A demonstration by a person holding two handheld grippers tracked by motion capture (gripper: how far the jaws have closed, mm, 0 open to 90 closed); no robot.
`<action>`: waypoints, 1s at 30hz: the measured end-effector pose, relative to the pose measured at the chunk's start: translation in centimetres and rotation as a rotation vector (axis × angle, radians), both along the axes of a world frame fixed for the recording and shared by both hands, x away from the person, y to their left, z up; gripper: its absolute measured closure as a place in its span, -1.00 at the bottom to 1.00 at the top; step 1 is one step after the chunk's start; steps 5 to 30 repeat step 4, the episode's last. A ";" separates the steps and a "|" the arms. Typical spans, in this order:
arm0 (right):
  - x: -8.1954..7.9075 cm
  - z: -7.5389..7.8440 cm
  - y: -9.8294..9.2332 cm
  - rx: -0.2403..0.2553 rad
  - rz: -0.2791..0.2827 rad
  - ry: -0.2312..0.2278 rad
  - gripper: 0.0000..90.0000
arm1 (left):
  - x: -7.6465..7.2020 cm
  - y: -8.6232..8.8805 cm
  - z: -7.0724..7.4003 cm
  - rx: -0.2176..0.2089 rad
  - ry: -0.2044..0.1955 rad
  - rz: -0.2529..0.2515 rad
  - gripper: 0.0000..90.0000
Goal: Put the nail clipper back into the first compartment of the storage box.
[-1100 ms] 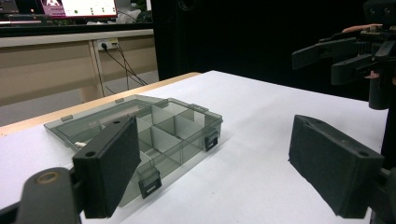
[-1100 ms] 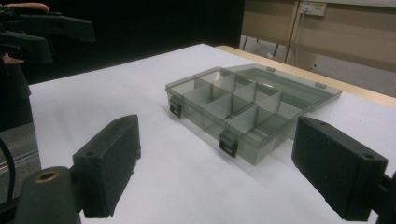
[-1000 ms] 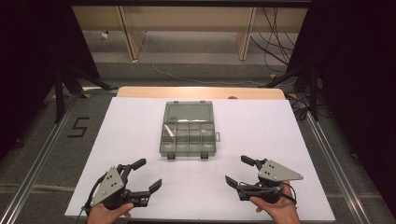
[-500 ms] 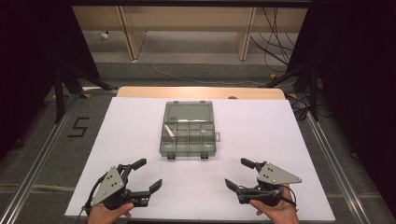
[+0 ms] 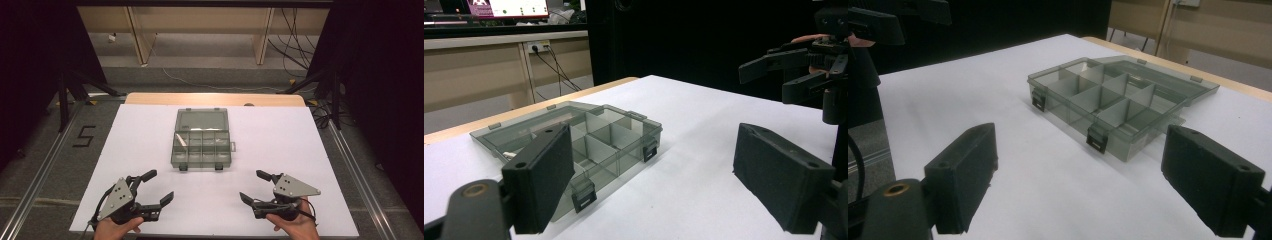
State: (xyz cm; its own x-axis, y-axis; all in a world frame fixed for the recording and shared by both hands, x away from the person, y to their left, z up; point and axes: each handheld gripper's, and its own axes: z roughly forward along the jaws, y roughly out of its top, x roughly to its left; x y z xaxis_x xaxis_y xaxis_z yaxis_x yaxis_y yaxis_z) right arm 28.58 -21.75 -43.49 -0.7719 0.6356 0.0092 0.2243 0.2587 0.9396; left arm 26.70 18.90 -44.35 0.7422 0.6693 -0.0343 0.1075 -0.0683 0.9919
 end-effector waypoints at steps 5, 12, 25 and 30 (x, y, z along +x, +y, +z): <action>0.0 -0.1 0.1 0.010 0.012 0.007 -0.65 | 0.0 0.0 0.0 0.004 0.002 0.003 -0.64; 0.0 -0.1 0.1 0.010 0.012 0.007 -0.65 | 0.0 0.0 0.0 0.004 0.002 0.003 -0.64; 0.0 -0.1 0.1 0.010 0.012 0.007 -0.65 | 0.0 0.0 0.0 0.004 0.002 0.003 -0.64; 0.0 -0.1 0.1 0.010 0.012 0.007 -0.65 | 0.0 0.0 0.0 0.004 0.002 0.003 -0.64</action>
